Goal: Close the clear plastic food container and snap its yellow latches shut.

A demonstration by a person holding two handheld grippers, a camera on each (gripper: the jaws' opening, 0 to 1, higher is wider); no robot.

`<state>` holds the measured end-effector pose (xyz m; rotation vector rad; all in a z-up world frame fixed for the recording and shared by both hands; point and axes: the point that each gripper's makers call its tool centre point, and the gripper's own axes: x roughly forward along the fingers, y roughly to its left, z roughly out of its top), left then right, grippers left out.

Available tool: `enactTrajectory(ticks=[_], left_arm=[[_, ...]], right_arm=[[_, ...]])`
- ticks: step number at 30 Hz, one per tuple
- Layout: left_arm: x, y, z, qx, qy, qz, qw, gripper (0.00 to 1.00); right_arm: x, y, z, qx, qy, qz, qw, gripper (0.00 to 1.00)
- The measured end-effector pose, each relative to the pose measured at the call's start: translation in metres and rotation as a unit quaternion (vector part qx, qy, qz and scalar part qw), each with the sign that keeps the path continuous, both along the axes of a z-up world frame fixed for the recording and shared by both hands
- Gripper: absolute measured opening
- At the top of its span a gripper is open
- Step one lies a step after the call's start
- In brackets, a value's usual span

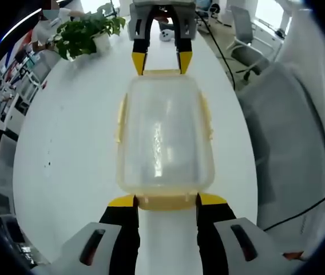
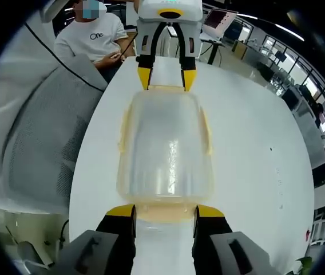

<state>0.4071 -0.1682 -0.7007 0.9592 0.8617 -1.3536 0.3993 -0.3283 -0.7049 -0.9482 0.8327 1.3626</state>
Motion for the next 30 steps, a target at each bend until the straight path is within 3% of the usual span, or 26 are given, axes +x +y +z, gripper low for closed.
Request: enactTrajectory(ticks=[13, 30], left_arm=[[0.008, -0.026, -0.012, -0.002, -0.001, -0.003, 1.0, 0.36], [0.01, -0.035, -0.028, 0.001, 0.009, -0.001, 1.0, 0.36]], right_arm=[[0.007, -0.025, -0.01, -0.008, 0.002, -0.002, 1.0, 0.36], [0.011, -0.034, -0.025, -0.021, 0.008, 0.003, 0.9997, 0.37]])
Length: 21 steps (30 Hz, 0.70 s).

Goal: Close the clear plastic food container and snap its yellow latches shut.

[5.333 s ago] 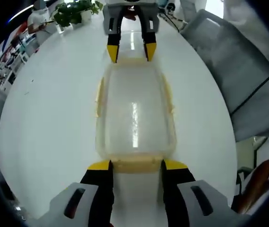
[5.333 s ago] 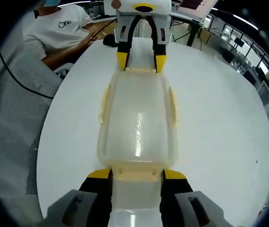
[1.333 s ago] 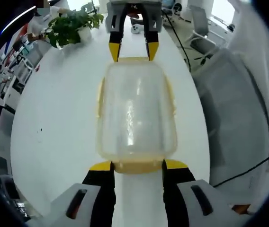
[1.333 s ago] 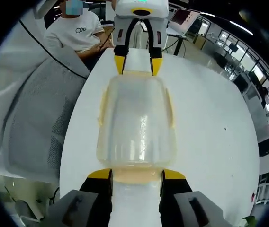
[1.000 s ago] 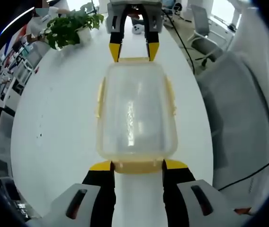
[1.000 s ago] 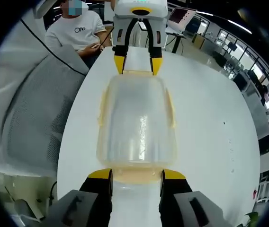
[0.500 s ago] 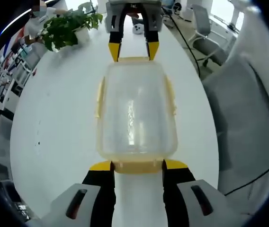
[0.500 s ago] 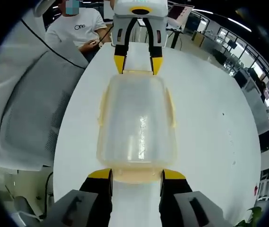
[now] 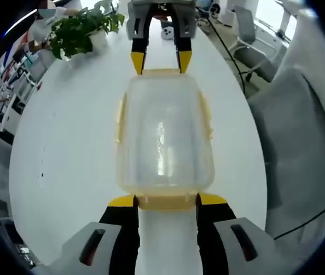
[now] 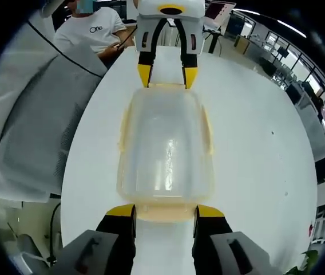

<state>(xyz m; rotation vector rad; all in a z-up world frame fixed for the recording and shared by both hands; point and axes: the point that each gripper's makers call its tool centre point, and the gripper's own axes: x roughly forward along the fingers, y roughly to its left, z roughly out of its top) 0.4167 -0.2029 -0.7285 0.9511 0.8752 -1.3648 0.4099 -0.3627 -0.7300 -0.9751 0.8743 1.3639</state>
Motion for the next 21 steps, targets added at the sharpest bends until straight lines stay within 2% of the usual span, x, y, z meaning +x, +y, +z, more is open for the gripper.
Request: enactTrajectory(ticks=[21], left_arm=[[0.0, -0.001, -0.011, 0.004, -0.001, -0.008, 1.0, 0.36]], right_arm=[[-0.003, -0.002, -0.013, -0.005, 0.006, -0.001, 1.0, 0.37]])
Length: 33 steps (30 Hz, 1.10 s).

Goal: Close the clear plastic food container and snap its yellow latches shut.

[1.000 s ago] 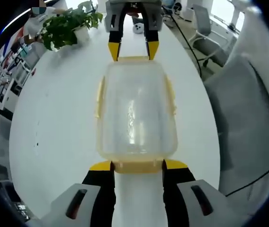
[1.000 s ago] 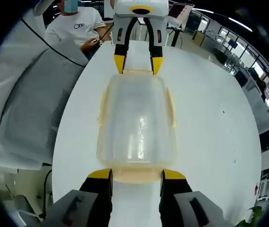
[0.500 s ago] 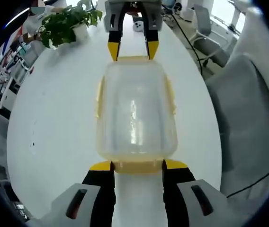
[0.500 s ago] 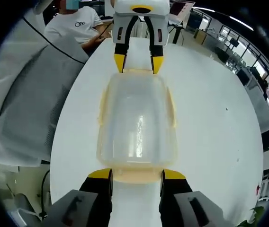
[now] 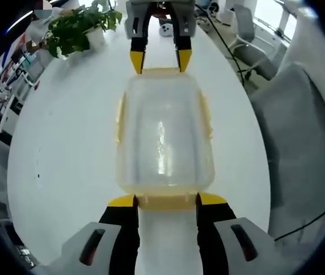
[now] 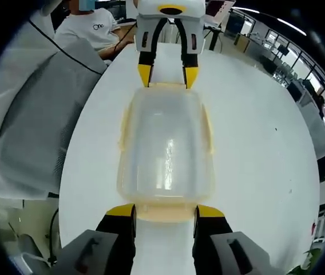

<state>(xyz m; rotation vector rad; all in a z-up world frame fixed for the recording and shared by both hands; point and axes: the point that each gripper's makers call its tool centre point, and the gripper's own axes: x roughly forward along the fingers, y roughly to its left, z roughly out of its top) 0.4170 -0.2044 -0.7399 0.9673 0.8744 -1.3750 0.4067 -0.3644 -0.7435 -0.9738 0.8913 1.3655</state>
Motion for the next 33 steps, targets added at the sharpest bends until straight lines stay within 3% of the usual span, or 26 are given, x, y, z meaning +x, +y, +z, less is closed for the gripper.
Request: enactTrajectory(ticks=[33], left_arm=[[-0.001, 0.0046, -0.0053, 0.009, 0.002, 0.011, 0.9999, 0.37]], right_arm=[[0.003, 0.0028, -0.0053, -0.007, -0.002, -0.001, 1.0, 0.38]])
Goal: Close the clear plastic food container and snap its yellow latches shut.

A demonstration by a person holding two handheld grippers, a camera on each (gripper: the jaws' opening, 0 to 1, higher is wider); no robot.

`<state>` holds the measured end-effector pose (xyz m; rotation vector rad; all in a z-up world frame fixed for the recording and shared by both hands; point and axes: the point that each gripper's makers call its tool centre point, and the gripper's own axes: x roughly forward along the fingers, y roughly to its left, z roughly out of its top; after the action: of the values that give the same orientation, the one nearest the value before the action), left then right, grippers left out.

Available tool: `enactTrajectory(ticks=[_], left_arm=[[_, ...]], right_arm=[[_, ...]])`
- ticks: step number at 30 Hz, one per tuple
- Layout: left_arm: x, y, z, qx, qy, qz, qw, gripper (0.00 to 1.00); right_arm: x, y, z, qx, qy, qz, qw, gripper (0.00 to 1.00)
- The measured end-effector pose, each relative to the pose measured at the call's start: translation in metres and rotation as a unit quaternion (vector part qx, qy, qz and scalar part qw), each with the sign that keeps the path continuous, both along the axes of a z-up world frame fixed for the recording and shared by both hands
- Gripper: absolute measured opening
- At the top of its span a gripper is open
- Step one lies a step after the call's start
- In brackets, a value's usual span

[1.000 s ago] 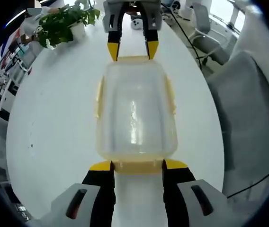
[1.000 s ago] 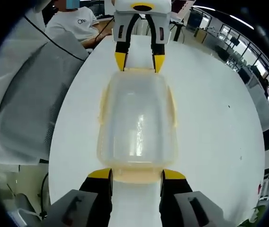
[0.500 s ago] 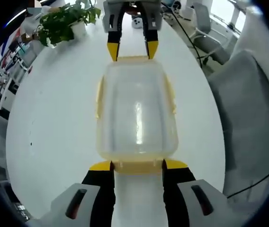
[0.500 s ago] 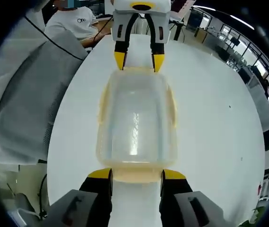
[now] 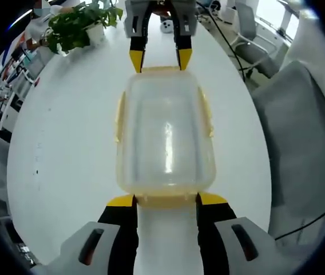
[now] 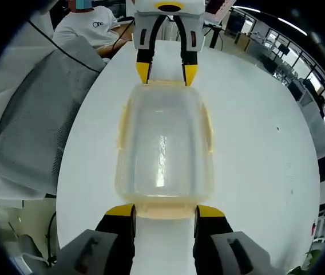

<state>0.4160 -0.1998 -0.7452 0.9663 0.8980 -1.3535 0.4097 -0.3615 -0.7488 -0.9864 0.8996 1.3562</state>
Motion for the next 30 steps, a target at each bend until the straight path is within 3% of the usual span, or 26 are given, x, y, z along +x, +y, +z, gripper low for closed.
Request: enactTrajectory(ticks=[14, 30], left_arm=[[-0.003, 0.007, -0.004, 0.012, 0.001, 0.003, 0.9999, 0.42], [0.005, 0.016, 0.008, 0.001, -0.016, 0.035, 0.9993, 0.43]], right_arm=[[-0.002, -0.008, -0.003, -0.021, 0.001, -0.008, 0.9998, 0.35], [-0.009, -0.016, 0.009, -0.019, -0.001, -0.025, 0.9995, 0.39]])
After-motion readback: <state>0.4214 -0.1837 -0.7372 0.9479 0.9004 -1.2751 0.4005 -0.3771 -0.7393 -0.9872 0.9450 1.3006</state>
